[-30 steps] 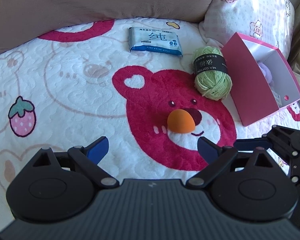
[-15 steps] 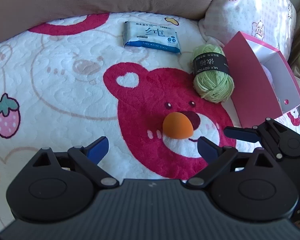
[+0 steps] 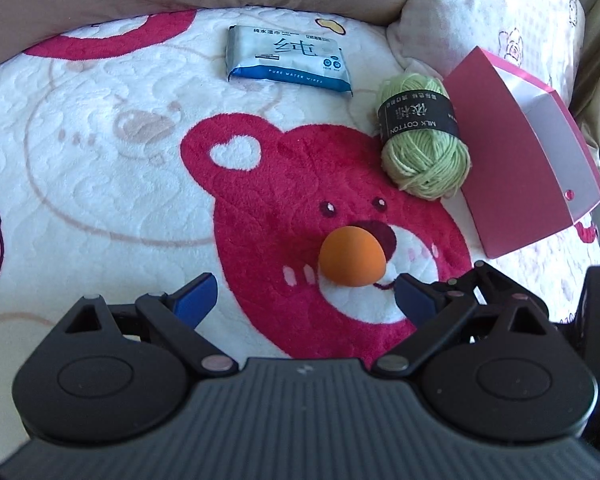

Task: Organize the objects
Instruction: 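Lower the open right tool around the orange makeup sponge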

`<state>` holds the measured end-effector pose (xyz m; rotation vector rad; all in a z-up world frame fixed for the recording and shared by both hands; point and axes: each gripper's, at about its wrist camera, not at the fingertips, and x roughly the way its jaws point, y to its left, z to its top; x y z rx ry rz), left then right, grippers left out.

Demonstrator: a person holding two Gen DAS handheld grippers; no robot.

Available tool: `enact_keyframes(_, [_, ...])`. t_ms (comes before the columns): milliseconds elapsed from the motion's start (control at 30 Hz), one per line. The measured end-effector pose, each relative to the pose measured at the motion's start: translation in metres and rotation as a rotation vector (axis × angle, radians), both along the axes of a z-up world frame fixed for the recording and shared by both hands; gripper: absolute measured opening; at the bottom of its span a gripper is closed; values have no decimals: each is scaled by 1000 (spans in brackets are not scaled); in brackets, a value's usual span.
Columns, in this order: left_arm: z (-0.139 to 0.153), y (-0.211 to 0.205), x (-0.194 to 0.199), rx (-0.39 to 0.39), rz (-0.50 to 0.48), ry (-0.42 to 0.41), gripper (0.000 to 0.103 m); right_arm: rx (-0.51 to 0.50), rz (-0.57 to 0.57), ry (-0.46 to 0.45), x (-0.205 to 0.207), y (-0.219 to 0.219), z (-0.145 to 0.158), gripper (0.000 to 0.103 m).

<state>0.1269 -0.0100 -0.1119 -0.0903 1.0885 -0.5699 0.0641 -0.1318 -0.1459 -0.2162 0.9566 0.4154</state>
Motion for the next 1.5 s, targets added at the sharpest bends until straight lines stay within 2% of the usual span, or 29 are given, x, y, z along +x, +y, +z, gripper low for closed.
enact_keyframes(167, [-5,0,2,10,16,6,96,8,-33,12,0,-2,0,103])
enact_keyframes(300, [-4,-3,1,17,3,-35,96,39,-42,28,5,-5,5,103])
enact_keyframes(400, [0,-6,-1,15,-13,-91,95,101,-60,-43,3,-11,18,103])
enact_keyframes(500, [5,-10,-3,6,-30,-120,95,80,-54,-134,4,-7,28,103])
enact_keyframes(567, [6,-12,-2,14,-40,-130,95,90,-59,-148,9,-6,27,103])
enact_keyframes(633, [5,-15,-1,20,-48,-139,95,117,-79,-123,21,-8,23,103])
enact_keyframes(767, [-3,-18,6,19,-30,-107,93,99,-141,-203,25,-10,20,98])
enact_keyframes(833, [-8,-16,11,-26,-5,-79,91,129,-135,-199,29,-12,20,94])
enact_keyframes(900, [-12,-15,15,-56,8,-24,87,151,-138,-172,33,-18,16,87])
enact_keyframes(967, [-14,-18,15,-50,1,18,79,163,-133,-139,36,-20,13,80])
enact_keyframes(1067, [-12,-27,8,-7,-43,-31,77,166,-148,-129,35,-22,10,76])
enact_keyframes(1100, [-11,-29,7,7,-52,-44,70,172,-156,-127,33,-24,10,74])
enact_keyframes(1167, [-10,-31,5,9,-61,-67,64,175,-171,-120,33,-25,10,71])
enact_keyframes(1233, [-12,-32,7,12,-54,-70,64,164,-176,-124,29,-23,8,68])
enact_keyframes(1467, [-15,-27,13,-97,24,-23,37,87,-187,-134,20,-13,10,64])
enact_keyframes(1500, [-14,-29,12,-101,20,-24,36,81,-188,-134,19,-12,10,64])
